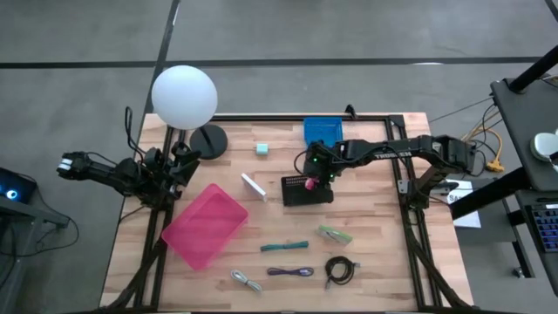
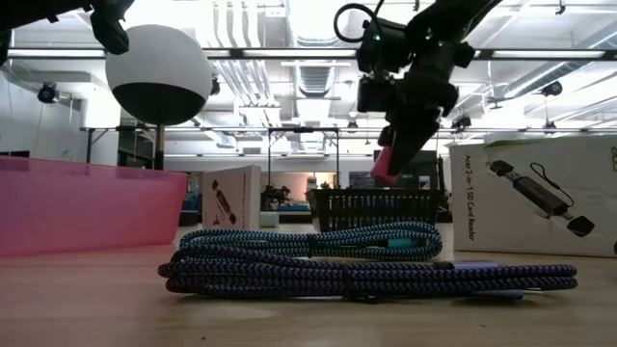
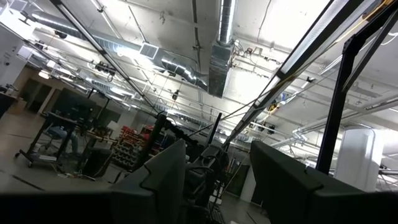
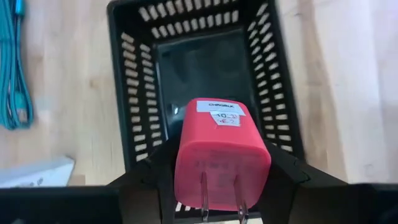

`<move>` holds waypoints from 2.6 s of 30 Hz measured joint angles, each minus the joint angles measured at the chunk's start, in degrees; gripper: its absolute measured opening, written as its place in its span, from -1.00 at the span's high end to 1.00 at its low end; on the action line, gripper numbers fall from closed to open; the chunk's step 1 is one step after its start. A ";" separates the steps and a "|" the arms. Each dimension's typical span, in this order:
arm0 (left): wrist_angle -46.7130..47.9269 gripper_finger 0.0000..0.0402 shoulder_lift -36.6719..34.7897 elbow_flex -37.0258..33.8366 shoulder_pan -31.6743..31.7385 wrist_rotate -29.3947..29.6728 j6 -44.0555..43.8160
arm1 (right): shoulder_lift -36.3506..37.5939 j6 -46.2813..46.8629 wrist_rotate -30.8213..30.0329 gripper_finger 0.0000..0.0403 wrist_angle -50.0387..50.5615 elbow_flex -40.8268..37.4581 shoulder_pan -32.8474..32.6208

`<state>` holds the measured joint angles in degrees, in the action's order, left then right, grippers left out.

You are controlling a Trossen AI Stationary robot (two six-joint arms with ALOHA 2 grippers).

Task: Pick and place items into bin
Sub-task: Put the pink charger adapter into the black bin, then put the light blue charger adapter into the black bin

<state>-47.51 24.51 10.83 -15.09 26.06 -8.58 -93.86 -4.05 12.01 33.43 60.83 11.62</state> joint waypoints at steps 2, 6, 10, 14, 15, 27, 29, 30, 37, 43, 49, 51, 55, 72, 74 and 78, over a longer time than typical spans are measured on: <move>0.00 0.17 0.00 0.00 0.00 -0.01 0.00 | 0.00 -2.84 0.02 0.29 -0.76 -0.69 -0.39; -0.01 0.17 0.00 0.00 0.01 0.00 0.00 | 0.00 -5.34 -0.37 0.29 -4.73 -2.22 -0.90; -0.02 0.17 0.07 0.00 0.00 0.00 -0.01 | 0.00 -6.48 -1.00 0.29 -6.14 -3.35 -0.88; -0.02 0.17 0.08 0.00 0.00 0.00 -0.02 | 0.00 -8.42 -2.02 0.29 -6.23 -4.13 -0.88; 0.00 0.17 0.07 0.00 0.00 0.00 0.00 | 0.00 -8.42 -2.28 0.29 -6.31 -4.15 -0.89; 0.00 0.17 0.04 0.00 0.01 0.00 -0.01 | 0.00 -8.64 -4.96 0.15 -6.62 -4.17 -0.86; -0.02 0.17 0.04 0.00 0.00 0.00 -0.02 | 0.00 -8.87 -4.96 0.13 -6.61 -4.16 -0.86; 0.00 0.17 0.04 0.00 0.00 0.00 -0.02 | 0.00 -8.97 -4.96 0.13 -6.62 -4.15 -0.87; 0.00 0.17 0.04 0.00 0.00 0.00 -0.02 | 0.00 -9.03 -4.96 0.18 -6.58 -4.15 -0.88; 0.00 0.17 0.09 0.02 0.00 0.00 -0.02 | 0.00 -8.25 -4.93 0.22 -6.56 -4.15 -0.88; 0.00 0.17 0.09 0.02 0.01 0.00 -0.02 | 0.00 -5.11 -4.70 0.23 -6.45 -2.80 -0.86; 0.00 0.17 0.09 0.02 0.00 0.00 -0.02 | 0.00 -4.21 -4.68 0.22 -6.43 -1.75 -0.86; 0.00 0.17 0.15 0.02 0.00 0.00 0.00 | 0.01 -1.23 -4.53 0.18 -6.39 1.30 -0.88; 0.03 0.17 2.93 0.58 0.02 0.02 3.43 | 16.88 7.16 2.23 0.25 -19.73 5.32 -0.76; -0.02 0.17 3.88 1.33 0.01 0.42 3.45 | 19.94 8.58 1.38 0.26 -21.96 3.98 -0.73; -0.02 0.17 5.87 3.63 0.02 0.77 4.94 | 25.67 9.72 -2.62 0.28 -23.87 1.06 -0.75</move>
<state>-47.53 30.38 14.46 -15.07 26.84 -3.64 -68.20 5.67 9.39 9.56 61.90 10.87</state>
